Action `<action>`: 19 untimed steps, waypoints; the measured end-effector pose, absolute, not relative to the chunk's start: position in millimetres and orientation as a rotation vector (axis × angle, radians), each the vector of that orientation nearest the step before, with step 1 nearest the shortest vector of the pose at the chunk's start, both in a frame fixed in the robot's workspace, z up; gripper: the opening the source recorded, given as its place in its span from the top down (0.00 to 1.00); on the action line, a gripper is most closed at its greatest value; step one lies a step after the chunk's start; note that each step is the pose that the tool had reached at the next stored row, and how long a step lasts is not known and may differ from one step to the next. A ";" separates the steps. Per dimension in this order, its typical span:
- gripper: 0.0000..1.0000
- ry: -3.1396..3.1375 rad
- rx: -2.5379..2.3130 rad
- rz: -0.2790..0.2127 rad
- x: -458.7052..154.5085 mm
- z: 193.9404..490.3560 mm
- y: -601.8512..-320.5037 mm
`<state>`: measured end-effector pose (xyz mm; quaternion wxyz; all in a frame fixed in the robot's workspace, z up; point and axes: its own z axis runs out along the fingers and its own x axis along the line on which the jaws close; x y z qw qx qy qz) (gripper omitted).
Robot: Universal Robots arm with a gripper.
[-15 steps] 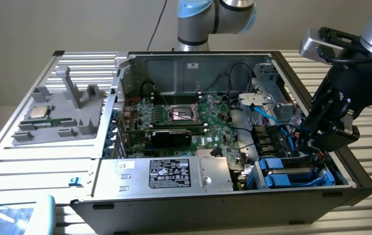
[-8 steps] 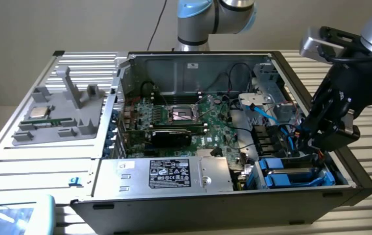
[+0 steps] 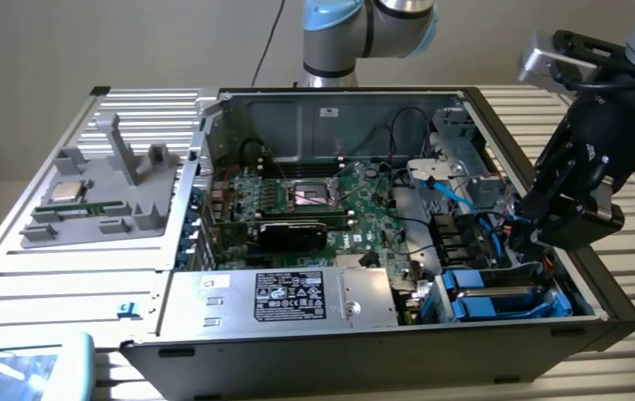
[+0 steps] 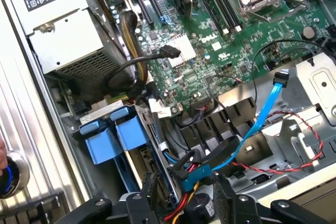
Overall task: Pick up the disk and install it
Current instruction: 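Insert the first disk wire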
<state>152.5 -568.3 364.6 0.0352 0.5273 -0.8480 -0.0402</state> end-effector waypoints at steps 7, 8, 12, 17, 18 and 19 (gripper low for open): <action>0.45 -2.606 1.621 -0.123 152.5 375.8 -568.3; 0.45 -2.606 1.621 -0.123 152.5 377.1 -568.3; 0.45 -2.606 1.621 -0.123 152.6 382.7 -568.3; 0.45 -2.606 1.621 -0.124 152.5 388.3 -568.3; 0.45 -2.606 1.621 -0.124 152.5 388.3 -568.3; 0.45 -2.606 1.621 -0.124 152.6 388.3 -568.3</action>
